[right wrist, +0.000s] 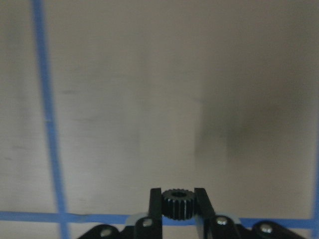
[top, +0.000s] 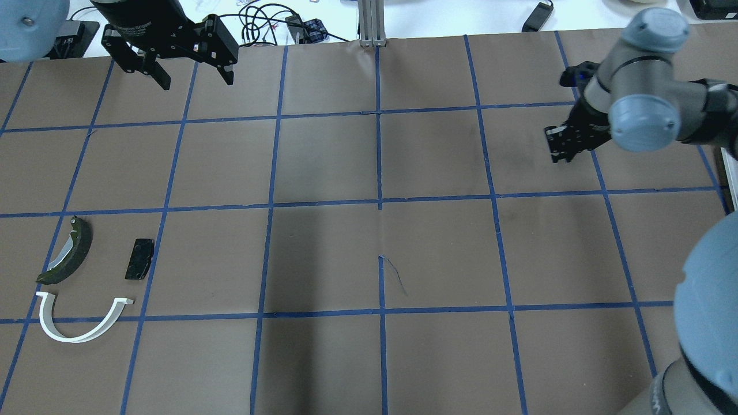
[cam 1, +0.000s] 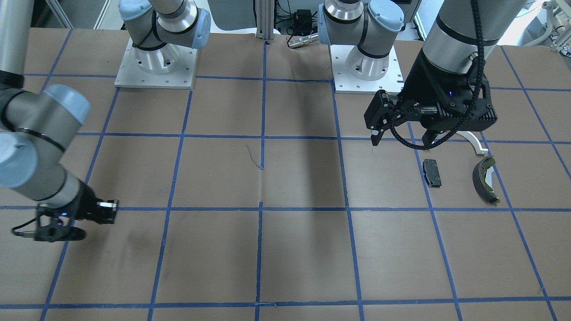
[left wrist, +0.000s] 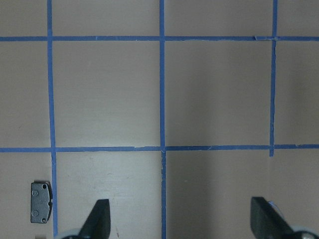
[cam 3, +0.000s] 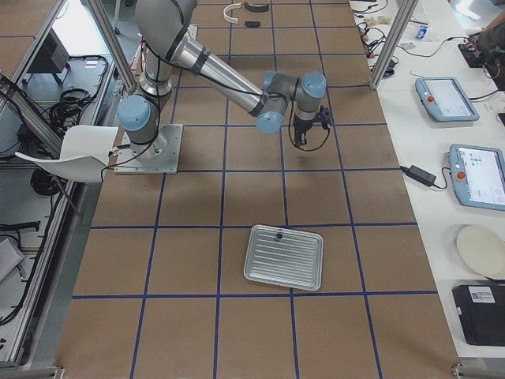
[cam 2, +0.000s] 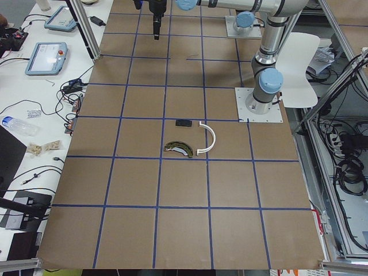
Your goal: Place bearing gear from tray to pile
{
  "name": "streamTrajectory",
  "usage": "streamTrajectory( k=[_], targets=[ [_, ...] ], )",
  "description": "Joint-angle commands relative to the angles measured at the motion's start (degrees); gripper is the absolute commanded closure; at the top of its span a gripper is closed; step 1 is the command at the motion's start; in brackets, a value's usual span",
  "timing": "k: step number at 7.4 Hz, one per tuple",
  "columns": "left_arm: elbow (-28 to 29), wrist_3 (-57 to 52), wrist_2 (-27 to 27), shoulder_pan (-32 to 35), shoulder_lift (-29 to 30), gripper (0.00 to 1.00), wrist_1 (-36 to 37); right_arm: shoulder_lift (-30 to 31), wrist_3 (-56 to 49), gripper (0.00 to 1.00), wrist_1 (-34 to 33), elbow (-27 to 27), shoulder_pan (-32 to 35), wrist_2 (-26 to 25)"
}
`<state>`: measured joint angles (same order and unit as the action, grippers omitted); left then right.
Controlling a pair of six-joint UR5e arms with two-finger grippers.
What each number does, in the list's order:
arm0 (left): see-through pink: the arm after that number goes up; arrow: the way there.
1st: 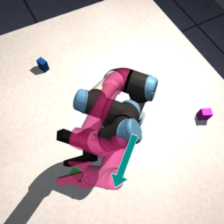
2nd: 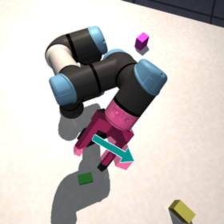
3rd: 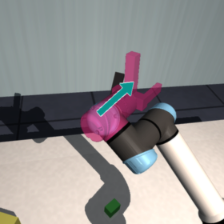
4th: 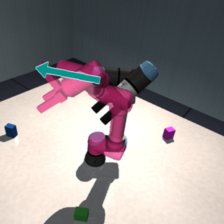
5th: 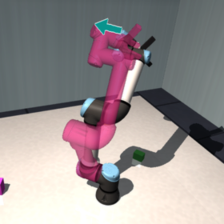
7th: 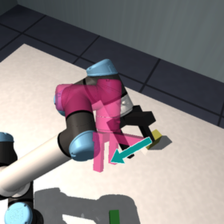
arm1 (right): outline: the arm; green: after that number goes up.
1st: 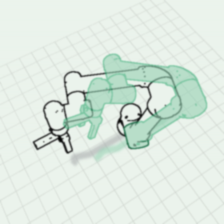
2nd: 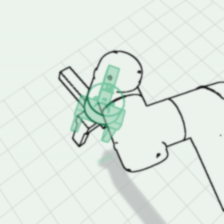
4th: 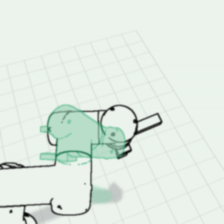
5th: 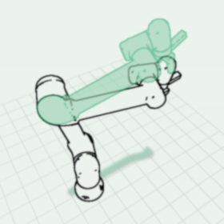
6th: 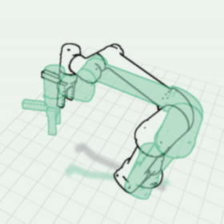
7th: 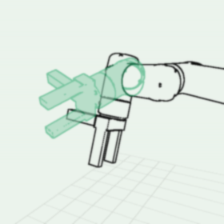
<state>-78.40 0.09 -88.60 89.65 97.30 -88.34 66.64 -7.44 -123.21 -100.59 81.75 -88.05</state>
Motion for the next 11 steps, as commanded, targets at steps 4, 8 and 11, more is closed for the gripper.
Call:
streamTrajectory(
  k=[4, 8, 11],
  targets=[
    [0.09, 0.00, 0.09, -0.26, 0.09, 0.00, 0.19, -0.19, 50.27, 1.00, -8.40, -1.98, 35.18, 5.60],
    [-0.09, 0.00, 0.00, -0.09, 0.09, 0.00, 0.10, -2.30, 50.09, 0.00, -10.38, -1.02, 36.47, 5.08],
    [-3.32, 1.05, 0.09, 0.79, 1.83, 0.00, 0.80, -1.78, 28.11, 0.00, -5.66, 1.45, 22.81, 4.46]
  ],
)
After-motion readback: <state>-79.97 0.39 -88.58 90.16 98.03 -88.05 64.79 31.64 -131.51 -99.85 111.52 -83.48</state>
